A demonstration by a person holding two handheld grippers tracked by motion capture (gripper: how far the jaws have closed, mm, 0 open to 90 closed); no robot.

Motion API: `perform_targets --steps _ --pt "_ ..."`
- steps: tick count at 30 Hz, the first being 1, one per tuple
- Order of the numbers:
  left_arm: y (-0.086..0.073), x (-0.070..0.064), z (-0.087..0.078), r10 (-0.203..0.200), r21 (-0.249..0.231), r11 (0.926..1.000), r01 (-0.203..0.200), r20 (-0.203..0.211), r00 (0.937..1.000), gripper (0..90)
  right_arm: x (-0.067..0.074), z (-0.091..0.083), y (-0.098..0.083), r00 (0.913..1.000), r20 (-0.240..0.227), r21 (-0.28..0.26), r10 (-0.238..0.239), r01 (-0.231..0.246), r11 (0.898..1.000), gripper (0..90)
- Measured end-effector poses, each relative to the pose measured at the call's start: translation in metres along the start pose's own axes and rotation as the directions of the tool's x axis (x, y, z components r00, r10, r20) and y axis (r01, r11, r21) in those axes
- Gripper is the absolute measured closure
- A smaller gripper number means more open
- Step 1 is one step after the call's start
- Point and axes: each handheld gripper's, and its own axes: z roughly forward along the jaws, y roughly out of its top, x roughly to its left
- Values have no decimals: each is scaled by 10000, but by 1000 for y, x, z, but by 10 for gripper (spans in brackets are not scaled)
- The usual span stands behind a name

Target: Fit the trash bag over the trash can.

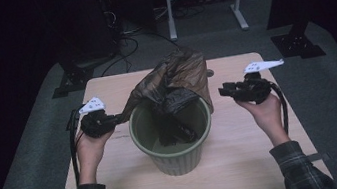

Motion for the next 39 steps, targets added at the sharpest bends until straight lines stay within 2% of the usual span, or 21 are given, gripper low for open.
perform_targets --steps 2,3,4,8,9,12,13,16,18,21,23,24,25,27,29,32,37,39 --pt "3 -1 -2 72 -26 10000 -72 3 10000 898 7 -8 23 9991 -326 -578 -268 249 9980 487" --pt "3 -1 -2 72 -26 10000 -72 3 10000 898 7 -8 23 9991 -326 -578 -268 249 9980 487" --pt "4 -2 -2 107 -56 9999 -107 14 9999 898 10 -8 32 9978 -534 -750 -386 346 9966 482" --pt "6 -5 -4 170 -225 9996 -168 119 9998 898 28 5 63 9906 -1038 -973 -892 792 9921 426" --pt "7 -6 -5 218 -204 9996 -216 122 9997 898 37 17 76 9871 -1197 -911 -1065 959 9912 412" --pt "6 -6 -5 235 -205 9995 -232 139 9996 898 42 26 84 9865 -1145 -888 -1175 1077 9902 402" --pt "6 -6 -5 197 -254 9995 -193 156 9997 898 45 37 93 9863 -1064 -771 -1260 1181 9900 386" --pt "7 -5 -6 221 -275 9994 -217 160 9996 898 45 45 100 9876 -877 -684 -1305 1247 9898 375" --pt "6 -5 -7 255 -254 9994 -251 175 9995 898 44 51 105 9876 -934 -780 -1265 1194 9898 373" --pt "6 -4 -7 271 -236 9994 -267 185 9995 898 42 68 113 9857 -1271 -468 -1106 1054 9933 368" --pt "6 -4 -7 260 -287 9993 -254 190 9995 898 42 73 113 9862 -1306 -301 -1019 988 9947 404" --pt "6 -4 -8 264 -285 9993 -258 191 9995 898 41 80 111 9826 -1547 -118 -1032 1026 9947 622" --pt "6 -4 -8 250 -297 9993 -245 191 9995 898 41 80 111 9826 -1547 -118 -1032 1026 9947 622" --pt "6 -4 -8 207 -298 9994 -201 203 9996 898 41 85 108 9775 -1764 -155 -1159 1150 9932 900" --pt "6 -4 -8 216 -307 9993 -210 205 9996 898 42 84 106 9753 -1853 -290 -1206 1172 9927 900" --pt "5 -5 -10 235 -318 9992 -227 250 9994 898 51 76 101 9673 -2140 -335 -1359 1318 9907 900" --pt "3 -12 -16 271 -417 9988 -255 368 9990 898 77 37 75 9519 -2588 -154 -1640 1658 9860 900" --pt "2 -16 -19 315 -390 9988 -302 331 9990 898 85 20 60 9504 -2584 -3 -1730 1790 9839 900"
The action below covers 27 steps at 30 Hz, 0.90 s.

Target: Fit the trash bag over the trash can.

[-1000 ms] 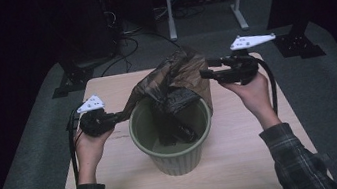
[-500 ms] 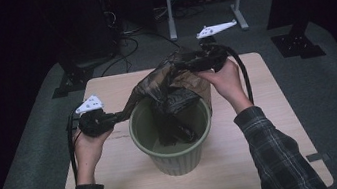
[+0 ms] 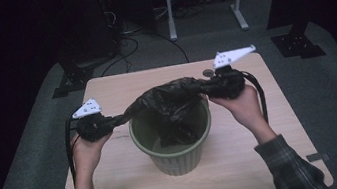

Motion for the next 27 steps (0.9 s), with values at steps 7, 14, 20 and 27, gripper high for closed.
perform_targets --steps 7,14,20,27 --pt "-1 -9 -5 18 23 10000 -18 40 10000 899 36 -33 -45 9981 -623 286 -27 44 9996 900" --pt "-4 -13 -8 1 33 10000 -1 49 10000 898 60 -41 -78 9907 -1352 295 163 -124 9995 900" --pt "-4 -18 -8 125 77 9999 -125 73 9999 898 79 -34 -97 9804 -1969 497 18 82 9987 900" --pt "-8 -16 -1 -25 262 9997 21 150 9999 899 88 -6 -117 9693 -2446 1172 261 28 9931 900"
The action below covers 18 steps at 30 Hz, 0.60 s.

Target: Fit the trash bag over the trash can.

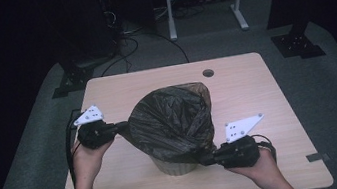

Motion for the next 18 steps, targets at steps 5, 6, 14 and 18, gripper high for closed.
perform_targets --steps 5,6,14,18 --pt "0 0 3 37 162 9999 -36 -87 10000 899 4 17 -4 9996 -254 319 -94 102 9994 900" --pt "0 1 4 24 203 9998 -21 -126 9999 899 5 21 -4 9994 -312 417 -122 135 9990 900" --pt "-7 10 16 -95 1005 9948 178 -823 9966 898 8 44 -14 9984 -560 985 -32 87 9951 900" --pt "-9 17 25 -193 1193 9924 299 -889 9959 898 3 48 -22 9987 -482 1125 192 -137 9936 900"
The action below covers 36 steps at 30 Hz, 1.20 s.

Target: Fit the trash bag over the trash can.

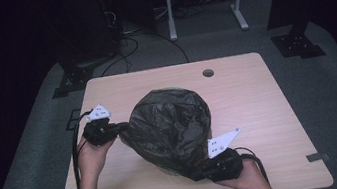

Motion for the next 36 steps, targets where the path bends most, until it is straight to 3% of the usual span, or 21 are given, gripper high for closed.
perform_targets --steps 5,6,7,8,15,18,20,22,25,29,31,32,34,35,36 --pt "2 -2 12 165 177 9997 -166 56 9998 898 -8 -1 -10 9995 135 -25 291 -291 9996 900" --pt "3 -3 11 286 201 9994 -286 7 9996 898 -7 -3 -10 9996 176 -52 236 -235 9997 864" --pt "3 -3 11 265 157 9995 -265 22 9996 898 -5 -5 -8 9993 347 -11 133 -132 9999 749" --pt "3 -3 10 261 69 9996 -261 50 9996 898 -4 -8 -7 9989 427 -5 199 -199 9998 731" --pt "7 6 7 239 49 9997 -237 -345 9991 898 15 -56 8 9973 629 -966 -382 441 9943 690" --pt "9 7 8 274 1 9996 -274 -416 9988 897 18 -84 23 9905 1235 -1702 -599 806 9821 690" --pt "11 5 9 307 -29 9995 -308 -365 9989 897 14 -98 35 9807 1839 -2077 -667 1051 9725 689" --pt "12 4 10 329 -105 9994 -333 -324 9989 897 1 -112 54 9650 2550 -2387 -603 1233 9632 665" --pt "13 4 11 388 -148 9991 -392 -265 9989 897 -29 -120 79 9440 3274 -2519 -406 1287 9592 665" --pt "14 5 14 363 -163 9992 -367 -198 9991 898 -74 -110 106 9364 3509 -2280 -93 951 9690 669" --pt "14 5 15 345 -191 9992 -348 -169 9993 898 -86 -104 111 9340 3573 -2222 10 840 9714 669" --pt "14 5 15 340 -197 9992 -343 -151 9993 897 -94 -99 114 9381 3464 -2124 59 723 9745 669" --pt "13 6 16 332 -233 9992 -335 -133 9994 897 -105 -90 118 9382 3458 -1870 176 505 9811 673" --pt "13 6 16 327 -251 9991 -330 -102 9994 898 -111 -84 119 9432 3314 -1703 244 343 9848 690" --pt "13 6 16 340 -266 9991 -342 -89 9994 897 -114 -81 119 9388 3432 -1619 296 281 9864 723"
